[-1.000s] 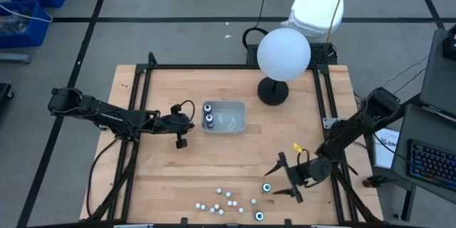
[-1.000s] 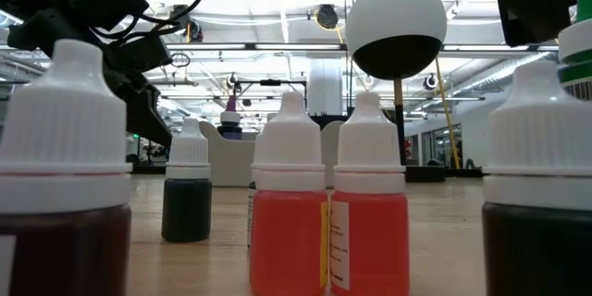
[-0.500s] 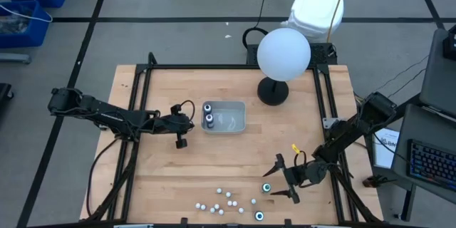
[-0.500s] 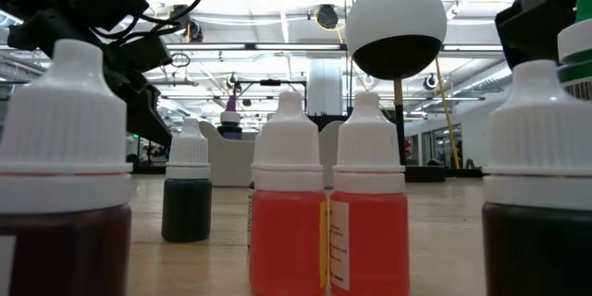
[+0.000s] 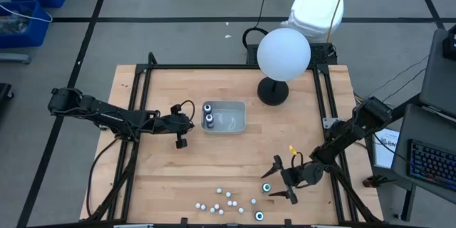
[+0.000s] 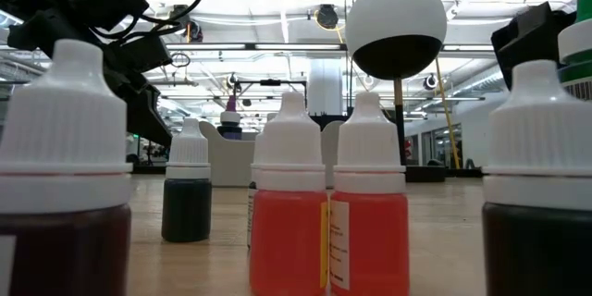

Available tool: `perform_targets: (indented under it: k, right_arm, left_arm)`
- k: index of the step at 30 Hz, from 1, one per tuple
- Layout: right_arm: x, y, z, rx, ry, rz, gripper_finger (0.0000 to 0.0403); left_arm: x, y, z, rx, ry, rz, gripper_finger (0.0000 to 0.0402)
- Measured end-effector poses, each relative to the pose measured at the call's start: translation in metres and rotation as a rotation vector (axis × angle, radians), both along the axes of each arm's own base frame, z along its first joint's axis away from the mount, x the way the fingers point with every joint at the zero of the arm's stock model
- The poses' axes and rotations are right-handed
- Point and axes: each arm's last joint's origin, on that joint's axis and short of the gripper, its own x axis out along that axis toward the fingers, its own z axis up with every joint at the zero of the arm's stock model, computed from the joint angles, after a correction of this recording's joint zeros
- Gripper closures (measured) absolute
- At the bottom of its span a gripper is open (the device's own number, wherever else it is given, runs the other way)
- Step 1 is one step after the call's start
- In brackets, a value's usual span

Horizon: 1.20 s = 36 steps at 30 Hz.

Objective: Pick & Place food coloring
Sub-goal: Put the large green food coloring bottle into the gray bin

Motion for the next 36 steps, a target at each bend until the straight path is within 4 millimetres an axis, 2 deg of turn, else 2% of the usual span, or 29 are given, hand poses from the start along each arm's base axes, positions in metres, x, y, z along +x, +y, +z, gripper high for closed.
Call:
perform_targets:
  k: [11,19,30,36]
  right_arm:
    - [0.002,-0.001,-0.001,0.021,0.028,0.081,0.0128]
    - [0.009,-0.007,-0.012,0.007,0.056,0.044,0.0152]
    - [0.01,-0.006,-0.009,0.018,0.026,0.098,0.017]
    - [0.01,-0.006,-0.009,-0.007,0.018,0.104,0.0203]
  left_arm:
    - [0.0,0.0,0.0,0.0,0.0,0.0,0.0392]
    - [0.0,0.0,0.0,-0.002,-0.001,0.001,0.0392]
    - [0.0,0.0,0.0,-0.004,-0.001,0.003,0.0392]
    - [0.0,0.0,0.0,-0.004,-0.001,0.003,0.0392]
